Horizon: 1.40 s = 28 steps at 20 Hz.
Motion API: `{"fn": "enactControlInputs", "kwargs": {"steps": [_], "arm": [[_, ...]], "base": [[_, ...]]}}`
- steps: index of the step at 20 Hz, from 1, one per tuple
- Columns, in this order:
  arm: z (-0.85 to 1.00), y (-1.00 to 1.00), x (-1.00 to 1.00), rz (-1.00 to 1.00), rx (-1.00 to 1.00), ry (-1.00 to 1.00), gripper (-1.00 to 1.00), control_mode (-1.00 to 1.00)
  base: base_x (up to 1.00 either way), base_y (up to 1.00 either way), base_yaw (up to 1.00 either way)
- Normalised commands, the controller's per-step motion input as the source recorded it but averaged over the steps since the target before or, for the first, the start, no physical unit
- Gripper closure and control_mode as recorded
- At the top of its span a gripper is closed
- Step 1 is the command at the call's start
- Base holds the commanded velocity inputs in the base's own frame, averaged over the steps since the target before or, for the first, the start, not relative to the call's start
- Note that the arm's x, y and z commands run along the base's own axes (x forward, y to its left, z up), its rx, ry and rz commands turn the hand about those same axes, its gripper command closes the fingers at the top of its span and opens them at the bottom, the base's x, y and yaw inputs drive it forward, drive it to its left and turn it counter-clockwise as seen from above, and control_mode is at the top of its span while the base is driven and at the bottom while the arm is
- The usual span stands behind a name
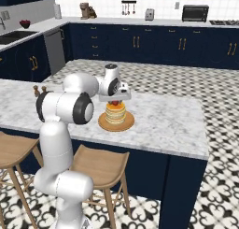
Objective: Take the strawberry from the fridge and place it on top of the pancake, located on the dining counter.
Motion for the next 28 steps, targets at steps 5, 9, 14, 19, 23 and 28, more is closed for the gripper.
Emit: {"fn": "enactControlInputs", "kwargs": {"steps": [5, 9, 14, 19, 23, 28], "arm": [[-0.07, -0.01, 0.08, 0.11, -0.02, 0.0, 1.0, -1.0], [0.0, 0.0, 0.05, 0.04, 0.0, 0.0, 1.0, -1.0], [0.0, 0.0, 0.0, 0.0, 0.0, 0.0, -1.0, -1.0], [0.0, 0.0, 0.01, 0.0, 0.0, 0.0, -1.0, -1.0], [0.08, 0.0, 0.13, 0.0, -0.01, 0.0, -1.0, -1.0], [0.56, 0.22, 0.15, 0.0, -0.05, -0.03, -1.0, -1.0]], "base": [[0.0, 0.0, 0.0], [0.0, 0.0, 0.0], [0.0, 0.0, 0.0], [0.0, 0.0, 0.0], [0.0, 0.0, 0.0], [0.0, 0.0, 0.0]]}}
